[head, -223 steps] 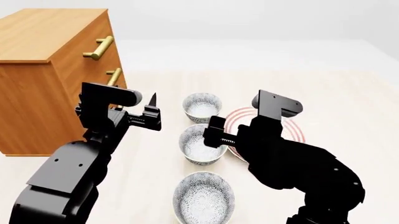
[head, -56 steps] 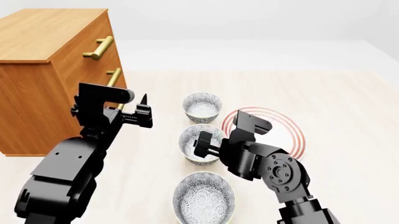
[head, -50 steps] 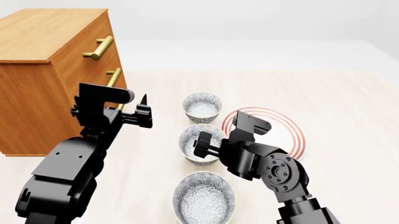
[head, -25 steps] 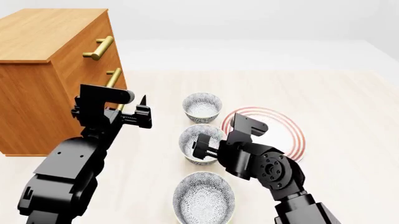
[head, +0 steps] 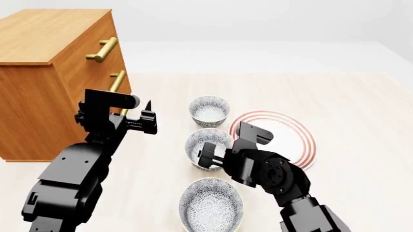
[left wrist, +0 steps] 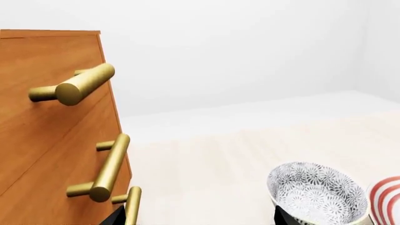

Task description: Stack the bowl in the middle on the bowl at the back.

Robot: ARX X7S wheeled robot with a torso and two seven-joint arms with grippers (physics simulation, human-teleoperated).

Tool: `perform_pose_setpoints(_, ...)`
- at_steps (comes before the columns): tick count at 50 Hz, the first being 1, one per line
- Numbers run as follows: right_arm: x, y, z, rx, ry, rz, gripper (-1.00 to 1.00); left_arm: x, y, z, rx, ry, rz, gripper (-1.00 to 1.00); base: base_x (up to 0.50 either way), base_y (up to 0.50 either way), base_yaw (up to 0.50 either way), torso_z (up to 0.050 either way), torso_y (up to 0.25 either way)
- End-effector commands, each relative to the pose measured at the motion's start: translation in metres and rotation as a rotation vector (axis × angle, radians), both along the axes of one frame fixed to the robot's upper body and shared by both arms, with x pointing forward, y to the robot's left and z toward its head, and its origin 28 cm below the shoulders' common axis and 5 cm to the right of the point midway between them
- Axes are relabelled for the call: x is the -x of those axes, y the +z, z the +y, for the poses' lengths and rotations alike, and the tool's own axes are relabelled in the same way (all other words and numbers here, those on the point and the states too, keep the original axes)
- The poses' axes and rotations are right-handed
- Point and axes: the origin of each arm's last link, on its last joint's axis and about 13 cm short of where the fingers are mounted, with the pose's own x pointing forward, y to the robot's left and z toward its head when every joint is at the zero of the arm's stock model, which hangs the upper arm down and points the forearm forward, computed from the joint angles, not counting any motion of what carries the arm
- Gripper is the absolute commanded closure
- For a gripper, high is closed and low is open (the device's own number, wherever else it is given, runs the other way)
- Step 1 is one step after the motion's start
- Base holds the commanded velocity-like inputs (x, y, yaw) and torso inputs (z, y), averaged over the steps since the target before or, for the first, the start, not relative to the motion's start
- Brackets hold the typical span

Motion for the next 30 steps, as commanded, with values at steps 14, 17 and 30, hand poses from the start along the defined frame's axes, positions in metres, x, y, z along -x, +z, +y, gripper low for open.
perform_pose_setpoints(14, -0.002, -0.007, -0.002, 0.006, 0.001, 0.011, 1.00, -0.002, -0.002, 0.000, 0.005, 0.001, 0.003, -1.00, 0.00, 0.00, 0.00, 0.000, 0.000)
perform_pose_setpoints(17, -0.002, -0.005, -0.002, 0.007, 0.001, 0.007, 1.00, -0.002, -0.002, 0.000, 0.005, 0.001, 0.001, -1.00, 0.00, 0.00, 0.00, 0.000, 0.000)
perform_pose_setpoints(30, -0.005, 0.009, -0.001, 0.006, 0.000, -0.052, 1.00, -0.002, 0.001, 0.001, 0.006, 0.005, -0.009, -1.00, 0.00, 0.00, 0.00, 0.000, 0.000)
